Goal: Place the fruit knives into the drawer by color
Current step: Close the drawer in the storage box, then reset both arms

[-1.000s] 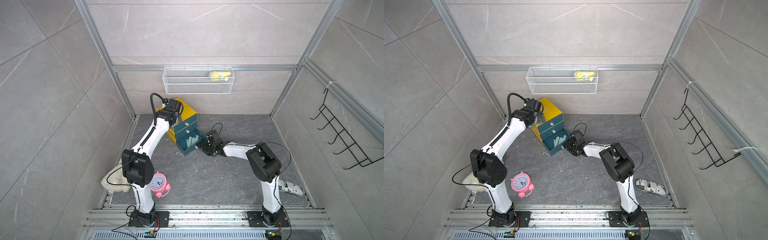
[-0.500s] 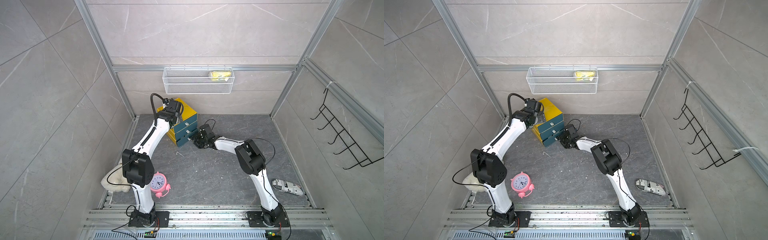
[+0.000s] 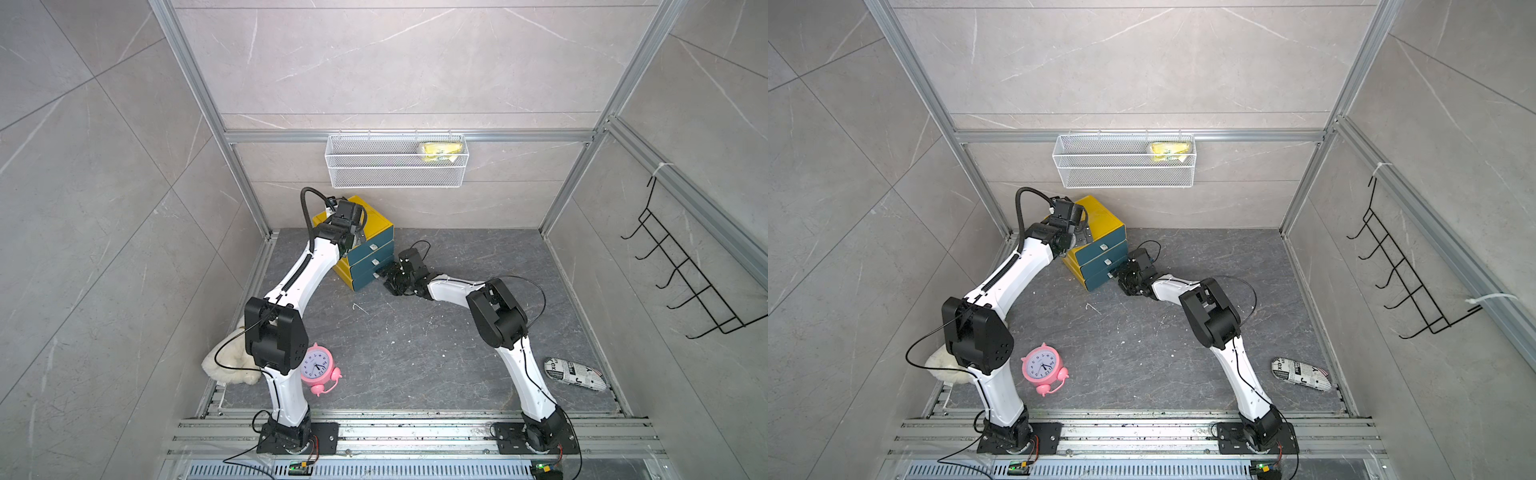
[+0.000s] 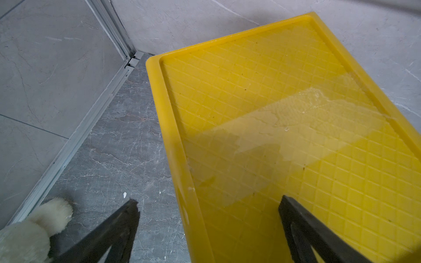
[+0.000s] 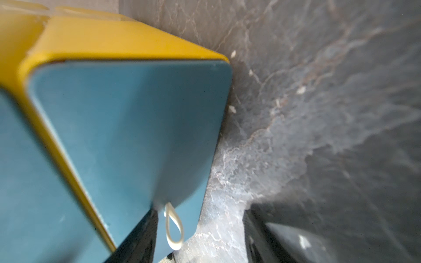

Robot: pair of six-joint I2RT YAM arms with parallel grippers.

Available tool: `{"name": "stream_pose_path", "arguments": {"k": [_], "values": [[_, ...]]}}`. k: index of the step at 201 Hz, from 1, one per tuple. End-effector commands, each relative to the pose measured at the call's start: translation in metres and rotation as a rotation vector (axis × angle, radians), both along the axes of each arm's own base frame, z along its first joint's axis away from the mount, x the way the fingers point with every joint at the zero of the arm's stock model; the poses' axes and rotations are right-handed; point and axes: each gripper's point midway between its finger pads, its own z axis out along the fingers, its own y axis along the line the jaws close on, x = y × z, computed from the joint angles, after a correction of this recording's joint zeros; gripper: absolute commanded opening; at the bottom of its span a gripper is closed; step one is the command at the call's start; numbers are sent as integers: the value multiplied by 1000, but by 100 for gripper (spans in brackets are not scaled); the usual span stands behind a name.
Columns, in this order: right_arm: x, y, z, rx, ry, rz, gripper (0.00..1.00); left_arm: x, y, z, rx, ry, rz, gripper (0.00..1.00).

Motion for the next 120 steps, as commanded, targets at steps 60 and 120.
{"name": "stream_pose_path", "arguments": {"k": [60, 120], "values": [[-68, -50, 72, 20, -134, 39, 68, -28, 6, 70, -11, -57, -36, 99], [-110, -125, 137, -217, -392, 116, 67, -90, 5, 110, -187, -329, -130, 99]]}}
